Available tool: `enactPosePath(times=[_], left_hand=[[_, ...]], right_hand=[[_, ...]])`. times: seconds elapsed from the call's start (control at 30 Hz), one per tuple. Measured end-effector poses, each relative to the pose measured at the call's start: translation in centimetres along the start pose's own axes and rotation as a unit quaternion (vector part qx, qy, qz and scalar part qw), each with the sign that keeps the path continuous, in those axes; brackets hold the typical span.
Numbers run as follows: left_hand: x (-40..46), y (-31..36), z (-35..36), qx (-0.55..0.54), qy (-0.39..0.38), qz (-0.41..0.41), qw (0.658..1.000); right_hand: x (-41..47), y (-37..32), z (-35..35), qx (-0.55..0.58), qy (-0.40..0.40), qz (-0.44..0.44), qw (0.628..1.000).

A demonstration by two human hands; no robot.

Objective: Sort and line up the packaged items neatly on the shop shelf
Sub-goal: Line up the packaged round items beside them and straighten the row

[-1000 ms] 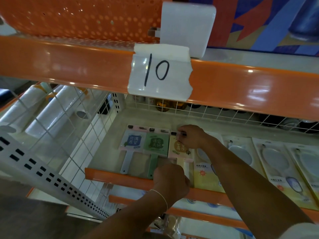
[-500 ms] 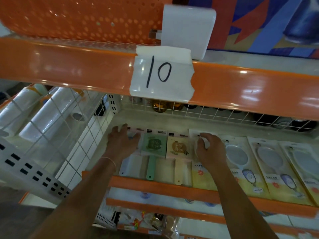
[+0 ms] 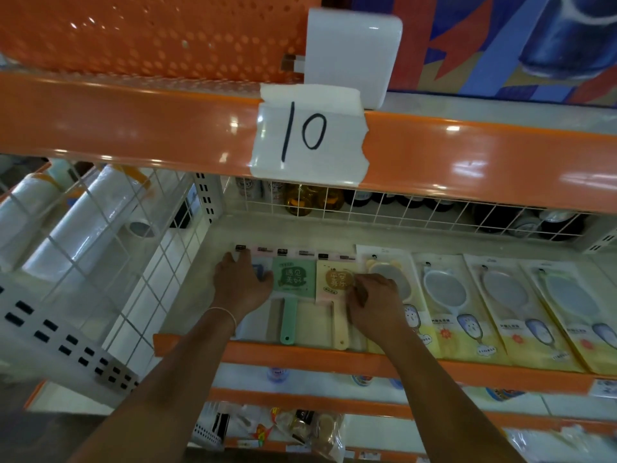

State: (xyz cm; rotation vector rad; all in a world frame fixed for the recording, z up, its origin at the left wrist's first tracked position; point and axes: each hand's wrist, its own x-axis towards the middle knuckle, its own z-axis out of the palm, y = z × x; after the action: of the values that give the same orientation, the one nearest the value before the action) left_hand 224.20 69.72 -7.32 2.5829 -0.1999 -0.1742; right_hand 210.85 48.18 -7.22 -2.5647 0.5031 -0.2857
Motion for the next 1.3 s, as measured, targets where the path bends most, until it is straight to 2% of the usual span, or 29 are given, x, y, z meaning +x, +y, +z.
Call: enactPosePath(times=[0.33,0.43,0.53,0.67,0.77,0.8,0.87,0.93,1.0,1.13,1.3], left_hand=[[-0.8,0.7,0.6,0.025,-0.024,-0.011,0.999],[-0.9,0.5,0.5,0.036,-0.026,0.009,0.999],[-1.2,0.4,0.4,0.093,-0.004,0.033,0.995],[-2.3,1.2,0.8,0.141,0.024,0.085,0.986],[-3.8,2.4,1.4,0.143,0.040,0.162,0.976],[-4.4,2.9,1.6,0.137,0.037,0.198,0.970],[-6.0,4.0,2.2,0.126,0.000,0.262,0.957],[-7.4,5.0,3.0,0.138,-0.035,0.308,0.941],[-8.3,5.7,4.0,0.161,-0.045,0.338,0.926],[-9.2,6.5,5.2,0.203,-0.046,0.341,0.917],[-10.1,7.5,6.0,0.208,-0.054,0.308,0.927]], right_hand=[[0.0,-0.8,0.5,-0.026,-0.025,0.021,0.999],[-0.2,-1.1,0.4,-0.038,-0.022,0.023,0.999],[-0.4,-1.0,0.2,-0.027,-0.014,0.032,0.999],[-1.2,-1.1,-0.9,-0.018,0.054,0.016,0.998],[-2.8,-0.9,-1.9,-0.042,0.124,0.009,0.991],[-3.3,-0.4,-2.1,-0.063,0.121,0.010,0.991],[-4.1,0.7,-2.6,-0.091,0.060,0.059,0.992],[-4.8,2.3,-2.9,-0.116,0.002,0.105,0.988],[-5.5,3.2,-2.8,-0.138,-0.021,0.108,0.984],[-5.8,3.1,-2.6,-0.154,-0.073,0.108,0.979],[-6.0,3.4,-3.2,-0.149,-0.100,0.088,0.980]])
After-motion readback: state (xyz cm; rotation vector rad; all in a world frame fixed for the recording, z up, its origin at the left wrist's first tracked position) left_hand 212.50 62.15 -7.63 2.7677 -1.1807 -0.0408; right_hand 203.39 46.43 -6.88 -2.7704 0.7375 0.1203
